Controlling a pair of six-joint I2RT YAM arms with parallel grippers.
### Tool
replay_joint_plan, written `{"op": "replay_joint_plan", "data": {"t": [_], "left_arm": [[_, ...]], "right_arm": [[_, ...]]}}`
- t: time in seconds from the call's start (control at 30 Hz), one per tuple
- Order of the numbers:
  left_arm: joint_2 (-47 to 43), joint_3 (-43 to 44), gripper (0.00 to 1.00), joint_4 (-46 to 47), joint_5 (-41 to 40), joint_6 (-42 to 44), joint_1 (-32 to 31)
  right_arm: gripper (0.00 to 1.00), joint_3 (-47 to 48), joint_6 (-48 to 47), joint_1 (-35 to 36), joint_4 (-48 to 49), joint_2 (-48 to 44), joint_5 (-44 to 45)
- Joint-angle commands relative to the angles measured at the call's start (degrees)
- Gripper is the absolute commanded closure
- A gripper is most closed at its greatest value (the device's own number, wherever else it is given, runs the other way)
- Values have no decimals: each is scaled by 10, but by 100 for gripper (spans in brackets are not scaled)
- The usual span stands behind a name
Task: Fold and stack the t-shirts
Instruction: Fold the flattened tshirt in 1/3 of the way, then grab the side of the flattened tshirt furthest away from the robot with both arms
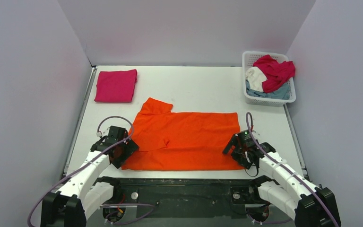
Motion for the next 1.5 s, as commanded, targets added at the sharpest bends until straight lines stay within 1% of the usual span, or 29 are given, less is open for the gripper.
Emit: {"op": "replay_joint_plan", "data": {"t": [0.0,0.1,0.23,0.3,0.33,0.37,0.4,0.5,0.57,0.63,0.7,0.73,0.77,0.87,0.9,0.93,0.97,1.0,1.03,1.07,1.1,1.13,1.17,1.2,1.23,1.27,1.3,1.37,1.47], "left_arm": [[-41,-1,5,-50,-22,-29,-5],[-69,6,5,-60,-33,-34,-6],[-82,21,5,-21,-12,-21,-7],[-85,45,5,-7,2,-11,-6],[-85,56,5,-4,4,-2,-6],[-85,79,5,-3,4,3,-7],[-84,107,5,-4,-4,14,-7],[-65,164,5,7,-18,47,-7],[-37,203,5,35,-10,71,-7],[6,241,5,75,9,100,-8],[68,291,5,109,28,134,-11],[118,333,5,113,34,147,-18],[146,358,5,113,34,178,-22],[279,485,5,98,12,241,-42],[304,508,5,92,7,265,-45],[355,553,5,90,3,278,-47],[379,599,5,83,0,297,-48],[432,622,5,79,-1,308,-48],[457,667,5,67,-4,327,-49],[510,691,5,59,-6,336,-49],[563,743,6,36,-12,352,-49],[588,771,7,22,-15,363,-49],[641,833,8,-16,-27,369,-52],[666,860,10,-32,-36,381,-55],[710,913,11,-59,-57,387,-60],[731,938,13,-71,-62,395,-62],[768,981,14,-92,-67,400,-65],[811,1028,18,-120,-67,404,-68],[838,1038,25,-119,-59,399,-68]], "right_arm": [[16,-34,31,8,-121,-3,3],[16,-26,36,9,-131,-12,14],[15,-12,32,10,-133,-20,26],[14,26,17,9,-139,-16,51],[13,62,5,8,-142,-12,59],[13,83,-2,7,-149,-2,74],[12,124,-13,7,-151,3,80],[11,192,-42,6,-159,30,101],[10,232,-59,0,-162,48,108],[8,264,-73,-14,-164,67,112],[5,288,-82,-38,-164,83,114],[4,300,-85,-46,-157,92,114],[4,310,-89,-62,-152,97,116],[3,326,-98,-87,-122,124,142],[3,336,-103,-88,-118,131,151],[3,342,-107,-90,-112,146,165],[3,353,-114,-91,-110,154,173],[3,358,-115,-92,-108,171,183],[3,368,-119,-94,-107,179,186],[3,371,-121,-96,-105,192,185],[3,376,-122,-96,-104,204,185],[3,378,-124,-98,-102,209,181],[3,379,-124,-99,-101,215,179],[3,378,-125,-100,-98,218,178],[4,376,-125,-101,-96,222,178],[4,375,-126,-102,-96,223,178],[4,371,-127,-102,-95,226,178],[4,367,-128,-104,-95,229,175],[5,358,-129,-106,-94,229,174]]}}
